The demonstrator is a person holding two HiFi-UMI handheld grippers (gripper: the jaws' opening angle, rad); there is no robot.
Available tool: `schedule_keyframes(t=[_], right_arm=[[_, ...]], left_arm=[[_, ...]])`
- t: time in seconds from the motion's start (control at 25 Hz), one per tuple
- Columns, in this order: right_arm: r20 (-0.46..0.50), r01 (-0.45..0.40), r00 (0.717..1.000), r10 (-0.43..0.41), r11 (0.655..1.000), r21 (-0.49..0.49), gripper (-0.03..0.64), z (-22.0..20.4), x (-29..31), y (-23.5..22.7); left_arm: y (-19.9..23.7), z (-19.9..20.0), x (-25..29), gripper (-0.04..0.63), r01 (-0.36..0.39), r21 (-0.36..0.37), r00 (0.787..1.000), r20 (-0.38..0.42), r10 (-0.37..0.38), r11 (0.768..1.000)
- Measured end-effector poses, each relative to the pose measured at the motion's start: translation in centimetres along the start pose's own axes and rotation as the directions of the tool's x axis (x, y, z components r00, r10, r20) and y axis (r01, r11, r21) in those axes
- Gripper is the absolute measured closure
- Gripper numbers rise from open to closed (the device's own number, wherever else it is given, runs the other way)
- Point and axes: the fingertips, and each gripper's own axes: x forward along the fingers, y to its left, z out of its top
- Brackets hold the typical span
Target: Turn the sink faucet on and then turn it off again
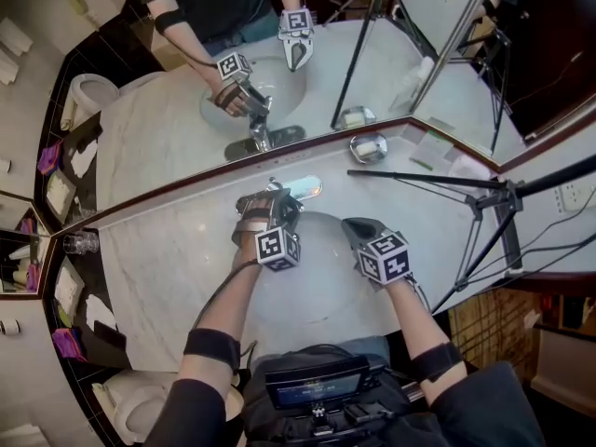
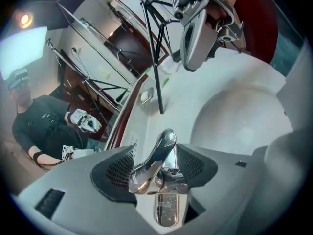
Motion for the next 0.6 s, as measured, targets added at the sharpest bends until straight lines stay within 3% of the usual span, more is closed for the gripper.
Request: schedule_keyframes(t=[0.16, 0.32, 0.6], right_arm=[[0.001, 0.006, 1.000, -0.006, 1.000, 0.013, 0.591, -0.21, 0.25, -0.50], [0.004, 0.005, 1.000, -0.006, 1.000, 0.022, 0.591, -0.30, 0.47, -0.64], [0.005, -0.001, 1.000, 0.001, 1.000, 0.029, 0.591, -0.44, 0.76, -0.27]], left_arm=[[0.66, 0.35, 0.69, 0.359, -0.015, 0.011, 1.000, 0.004, 0.015, 1.000], [0.41, 0.25, 0.63, 0.486, -0.041, 0.053, 0.999, 0.005, 0.040, 0.998], [0.88, 0.46, 0.36, 0.499, -0.049, 0.016, 0.999, 0.019, 0.049, 0.999]])
